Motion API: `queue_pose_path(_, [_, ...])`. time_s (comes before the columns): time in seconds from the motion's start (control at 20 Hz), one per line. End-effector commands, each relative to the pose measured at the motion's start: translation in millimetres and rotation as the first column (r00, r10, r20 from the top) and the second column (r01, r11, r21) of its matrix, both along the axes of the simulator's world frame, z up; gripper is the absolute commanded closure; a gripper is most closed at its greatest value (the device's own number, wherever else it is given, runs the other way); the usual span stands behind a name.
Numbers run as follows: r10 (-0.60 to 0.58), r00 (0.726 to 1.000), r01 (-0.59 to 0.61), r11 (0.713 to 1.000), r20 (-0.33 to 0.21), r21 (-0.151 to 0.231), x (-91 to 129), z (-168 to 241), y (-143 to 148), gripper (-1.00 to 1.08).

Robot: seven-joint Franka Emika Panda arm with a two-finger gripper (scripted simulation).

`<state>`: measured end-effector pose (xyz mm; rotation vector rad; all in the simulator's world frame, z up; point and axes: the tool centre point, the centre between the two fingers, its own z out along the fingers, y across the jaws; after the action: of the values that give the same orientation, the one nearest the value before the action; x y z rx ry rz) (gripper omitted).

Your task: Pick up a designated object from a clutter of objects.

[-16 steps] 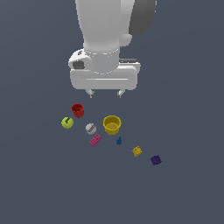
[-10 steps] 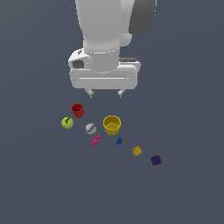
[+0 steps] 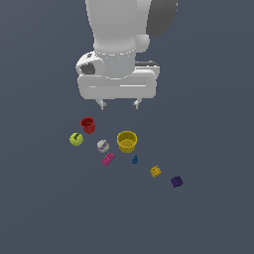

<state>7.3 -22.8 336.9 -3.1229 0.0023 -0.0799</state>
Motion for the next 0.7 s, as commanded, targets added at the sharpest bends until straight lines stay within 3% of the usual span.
queue_pose_path(0.0, [0.003, 1.000, -0.003, 1.000, -0.001, -0.001, 1, -2, 1, -0.92])
queue_pose_path(0.65, [0.105, 0.994, -0.105, 0.994, -0.014, -0.022, 36, -53, 30, -0.92])
